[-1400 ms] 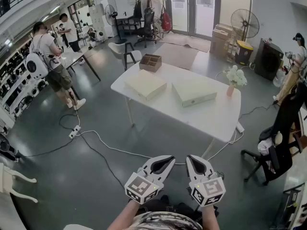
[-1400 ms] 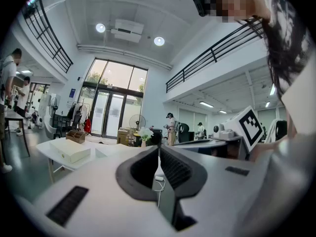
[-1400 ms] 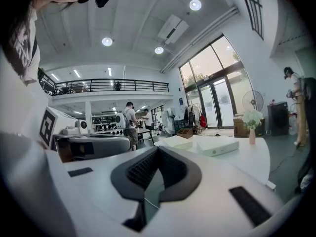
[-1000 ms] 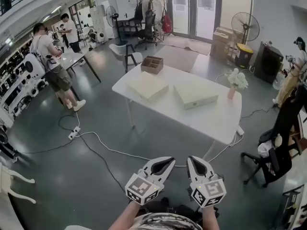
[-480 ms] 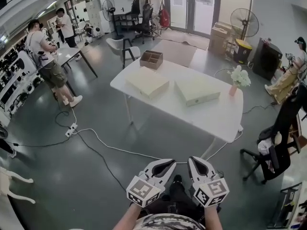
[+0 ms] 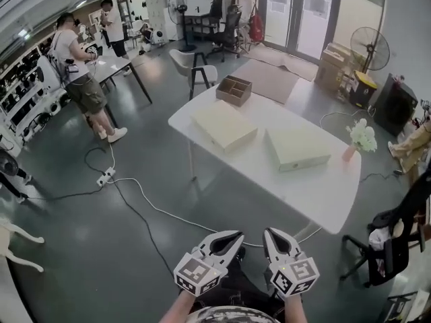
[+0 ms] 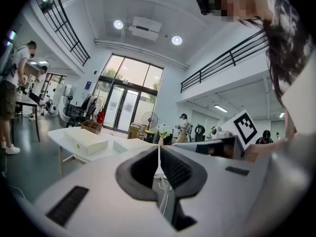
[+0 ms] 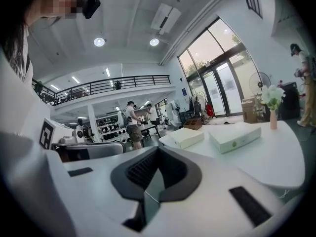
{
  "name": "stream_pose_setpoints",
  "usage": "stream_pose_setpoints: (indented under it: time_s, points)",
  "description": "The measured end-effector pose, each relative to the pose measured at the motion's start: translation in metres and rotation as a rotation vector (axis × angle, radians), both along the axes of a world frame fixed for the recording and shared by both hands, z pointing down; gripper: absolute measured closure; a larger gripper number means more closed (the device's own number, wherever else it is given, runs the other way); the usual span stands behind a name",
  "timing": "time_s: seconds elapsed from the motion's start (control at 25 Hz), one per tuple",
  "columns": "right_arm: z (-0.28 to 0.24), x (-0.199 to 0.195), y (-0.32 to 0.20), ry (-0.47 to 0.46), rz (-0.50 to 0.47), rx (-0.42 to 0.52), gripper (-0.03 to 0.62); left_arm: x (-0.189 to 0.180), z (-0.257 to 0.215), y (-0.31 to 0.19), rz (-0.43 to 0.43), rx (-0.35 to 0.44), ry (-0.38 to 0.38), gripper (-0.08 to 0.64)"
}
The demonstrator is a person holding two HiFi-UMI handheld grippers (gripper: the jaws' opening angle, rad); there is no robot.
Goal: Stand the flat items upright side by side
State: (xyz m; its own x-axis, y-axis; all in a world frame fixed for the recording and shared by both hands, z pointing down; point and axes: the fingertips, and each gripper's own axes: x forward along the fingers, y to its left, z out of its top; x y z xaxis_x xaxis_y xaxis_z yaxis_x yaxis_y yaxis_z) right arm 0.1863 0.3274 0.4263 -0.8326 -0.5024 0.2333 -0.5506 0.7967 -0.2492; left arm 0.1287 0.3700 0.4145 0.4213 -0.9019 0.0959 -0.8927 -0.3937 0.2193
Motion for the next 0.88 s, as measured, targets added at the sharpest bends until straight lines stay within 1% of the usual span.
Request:
stream_pose_setpoints:
  time_s: [0.16, 0.24, 0.36, 0.48, 0.6, 0.68, 0.88]
  points:
    - [0.015, -0.024, -0.062, 0.002, -0.018, -0.013, 0.594, -0.026, 0.01, -0.052, -0.023, -0.017, -0.033, 0.54]
    - [0.011, -0.035, -0.093, 0.006, -0.027, -0.008, 0.594, -0.039, 0.008, -0.084, -0.036, -0.024, -0.045, 0.54]
    - [0.003, -0.047, -0.143, -0.002, -0.028, 0.006, 0.594, -0.056, -0.003, -0.135, -0.037, -0.012, -0.063, 0.54]
    - [0.004, -0.053, -0.191, -0.011, -0.01, -0.002, 0.594, -0.061, -0.011, -0.183, -0.018, 0.004, -0.122, 0.54]
    - [0.007, -0.057, -0.226, -0.019, -0.001, -0.012, 0.594, -0.061, -0.013, -0.216, 0.002, 0.0, -0.168, 0.54]
    - [0.007, -0.061, -0.242, -0.027, -0.002, -0.019, 0.594, -0.063, -0.011, -0.23, 0.004, -0.014, -0.169, 0.54]
    - [0.012, -0.062, -0.265, -0.032, -0.002, -0.033, 0.594, -0.059, -0.001, -0.25, 0.005, -0.041, -0.119, 0.54]
